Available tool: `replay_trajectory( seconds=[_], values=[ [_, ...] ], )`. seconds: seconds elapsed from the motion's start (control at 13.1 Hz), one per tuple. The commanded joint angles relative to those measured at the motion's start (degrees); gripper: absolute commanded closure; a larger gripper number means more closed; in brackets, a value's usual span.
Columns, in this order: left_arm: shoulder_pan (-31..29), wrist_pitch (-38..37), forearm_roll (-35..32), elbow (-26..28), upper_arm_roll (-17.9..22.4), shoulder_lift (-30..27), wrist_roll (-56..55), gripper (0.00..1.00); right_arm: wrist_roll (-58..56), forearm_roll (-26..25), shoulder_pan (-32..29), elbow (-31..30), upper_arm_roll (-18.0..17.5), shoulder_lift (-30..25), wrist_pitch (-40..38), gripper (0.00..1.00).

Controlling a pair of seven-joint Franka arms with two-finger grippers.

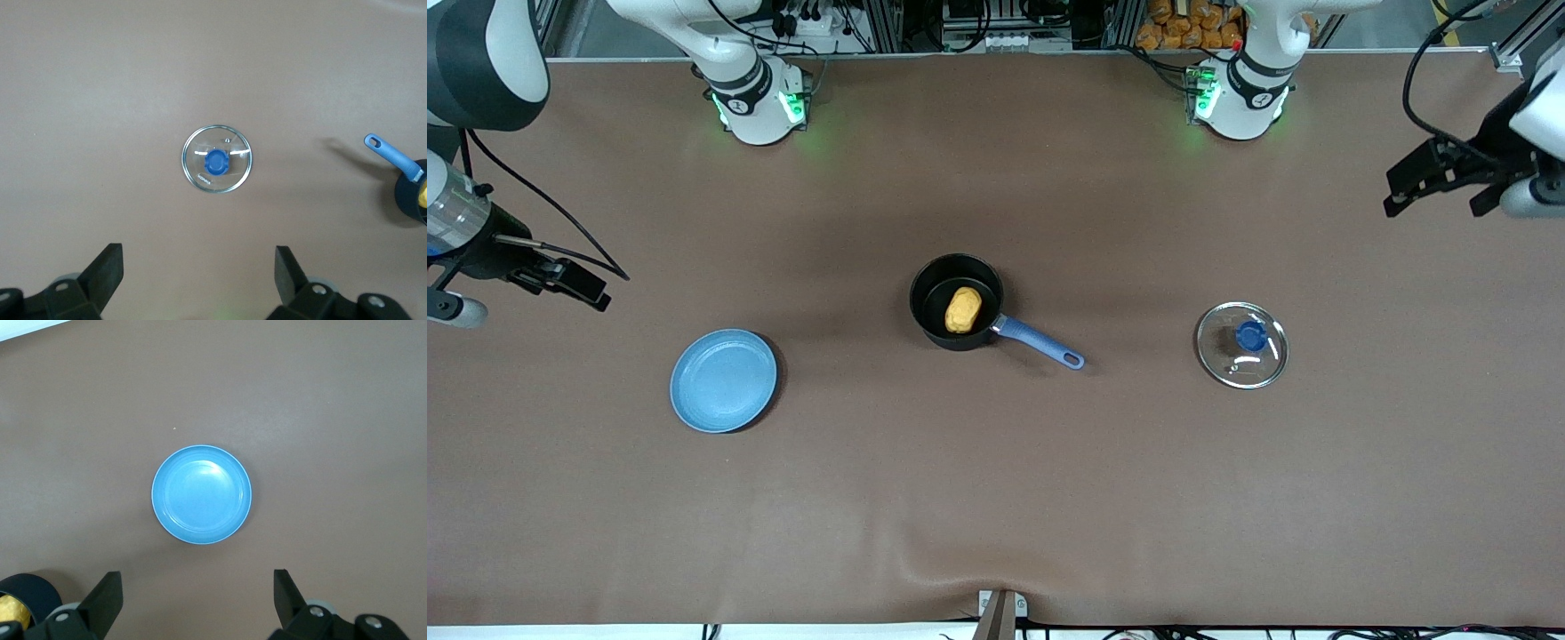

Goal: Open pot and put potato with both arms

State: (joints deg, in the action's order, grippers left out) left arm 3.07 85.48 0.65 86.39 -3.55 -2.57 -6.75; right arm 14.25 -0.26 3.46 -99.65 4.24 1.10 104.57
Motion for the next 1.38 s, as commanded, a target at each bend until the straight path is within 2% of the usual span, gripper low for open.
replay_trajectory(
  seconds=[0.0,0.15,0.23,0.54,0.69,0.84,1.3],
  values=[
    [-0.4,1.7,-0.4,5.3,-2.0,-3.2,-1.1,0.0,-4.0,1.2,-0.8,-0.6,0.3,-1.3,0.0,0.0],
    [-0.8,2.6,-0.5,10.0,-3.1,-6.1,-2.4,0.0,-8.7,1.1,-1.1,-0.5,-0.1,-1.3,0.0,0.0],
    [-0.9,2.7,-0.8,10.0,-3.8,-6.2,-2.5,0.0,-10.5,1.1,-1.9,-0.2,-1.0,-1.3,-0.2,0.0],
    [-1.2,2.8,-0.9,9.4,-3.3,-6.1,-2.7,0.0,-11.6,1.0,-2.1,-0.1,-1.2,-1.3,-1.0,0.0],
    [-1.2,2.7,-1.1,7.0,-3.2,-4.8,-2.4,0.0,-11.2,1.0,-1.8,-0.1,-1.2,-1.3,-1.3,0.0],
    [-3.2,2.5,-1.0,6.9,-3.3,-4.9,-2.5,0.0,-11.3,0.9,-2.0,0.4,-1.2,-1.3,-1.6,0.0],
    [-2.8,-1.1,-3.5,4.5,-3.1,-4.1,-4.4,0.0,-11.1,0.9,-2.2,1.6,-1.1,-0.9,-1.6,0.0]
  ],
)
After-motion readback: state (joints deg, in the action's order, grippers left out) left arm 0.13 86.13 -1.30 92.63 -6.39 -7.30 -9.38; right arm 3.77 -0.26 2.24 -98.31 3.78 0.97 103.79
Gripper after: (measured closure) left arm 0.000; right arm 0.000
